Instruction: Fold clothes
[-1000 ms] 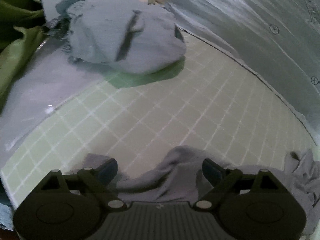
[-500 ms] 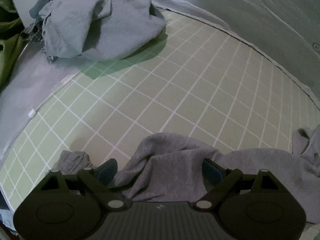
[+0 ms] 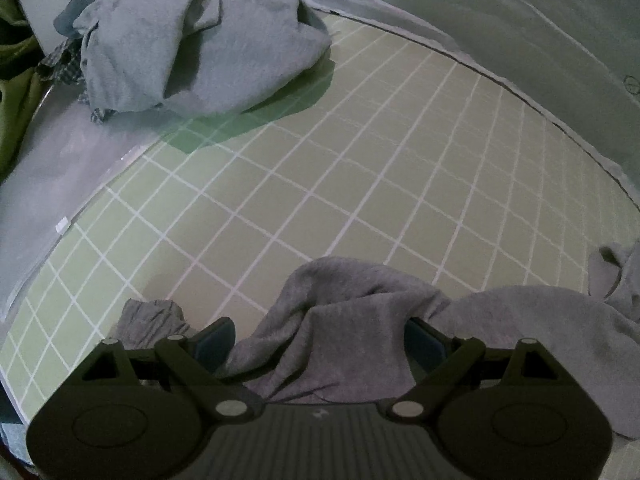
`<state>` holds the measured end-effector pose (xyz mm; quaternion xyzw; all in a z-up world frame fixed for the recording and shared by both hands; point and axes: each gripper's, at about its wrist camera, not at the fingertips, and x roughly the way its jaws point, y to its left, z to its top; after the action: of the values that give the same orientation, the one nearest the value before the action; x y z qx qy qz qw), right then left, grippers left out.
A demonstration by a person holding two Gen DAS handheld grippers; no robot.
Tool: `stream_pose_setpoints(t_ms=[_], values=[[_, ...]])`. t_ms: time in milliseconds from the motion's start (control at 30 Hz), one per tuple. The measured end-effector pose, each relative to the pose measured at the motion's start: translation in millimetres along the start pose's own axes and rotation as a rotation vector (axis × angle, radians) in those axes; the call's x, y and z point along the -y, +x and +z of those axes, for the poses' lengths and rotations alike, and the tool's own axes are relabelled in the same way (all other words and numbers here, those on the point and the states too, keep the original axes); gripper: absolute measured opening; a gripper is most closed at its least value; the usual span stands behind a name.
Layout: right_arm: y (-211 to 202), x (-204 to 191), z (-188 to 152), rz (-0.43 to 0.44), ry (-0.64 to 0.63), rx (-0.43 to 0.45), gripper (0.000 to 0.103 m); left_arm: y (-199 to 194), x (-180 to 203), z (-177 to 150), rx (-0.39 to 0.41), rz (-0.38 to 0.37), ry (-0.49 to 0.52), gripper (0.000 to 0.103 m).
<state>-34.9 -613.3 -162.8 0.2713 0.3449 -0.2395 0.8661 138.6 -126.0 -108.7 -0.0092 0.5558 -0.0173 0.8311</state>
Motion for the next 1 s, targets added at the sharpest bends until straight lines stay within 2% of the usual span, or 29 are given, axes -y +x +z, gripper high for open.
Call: stream_pose_setpoints(t_ms=[200, 333, 400, 533, 567, 667, 733, 800, 900, 967, 1000], values=[[52.8, -37.1, 21.5, 0.068, -0.181, -0.077, 0.067, 11.1, -3.4, 1.1, -0.042, 0.010, -0.025, 0.092], [78.5, -51.7, 23.0, 0.072, -0.251, -0.140, 0.066, 17.0, -3.1, 2.2, -0.064, 0.021, -0.031, 0.092], [83.5, -56.4, 20.1, 0.072, -0.299, -0.149, 0.060, 19.0, -1.8, 2.8, -0.070, 0.027, -0.026, 0.093], [84.0, -64.5, 19.7, 0.098, -0.426, -0.164, 0.003, 23.0, 0.8, 3.9, -0.082, 0.037, -0.017, 0.093], [82.7, -64.5, 21.2, 0.114, -0.447, -0.171, 0.002, 24.0, 1.5, 4.2, -0.085, 0.040, -0.015, 0.093], [50.5, -48.9, 41.0, 0.078, -0.437, -0.046, 0.002, 19.4, 0.1, 6.4, -0.063, 0.034, -0.011, 0.093], [16.8, -31.3, 63.5, 0.032, -0.368, 0.075, 0.002, 15.7, -0.9, 8.5, -0.048, 0.027, -0.012, 0.093], [-28.9, -9.7, 89.0, -0.085, -0.310, 0.233, 0.002, 13.7, -1.6, 9.9, -0.038, 0.021, -0.015, 0.093], [-99.1, 34.1, 115.3, -0.228, -0.158, 0.439, 0.002, 11.4, -1.8, 11.1, -0.029, -0.013, -0.037, 0.093], [-126.3, 64.7, 119.7, -0.309, -0.075, 0.491, 0.003, 8.9, -0.8, 11.5, -0.017, -0.033, -0.044, 0.093], [-131.6, 78.7, 116.1, -0.407, -0.062, 0.502, 0.003, 6.3, -1.1, 11.4, -0.007, -0.042, -0.044, 0.093]])
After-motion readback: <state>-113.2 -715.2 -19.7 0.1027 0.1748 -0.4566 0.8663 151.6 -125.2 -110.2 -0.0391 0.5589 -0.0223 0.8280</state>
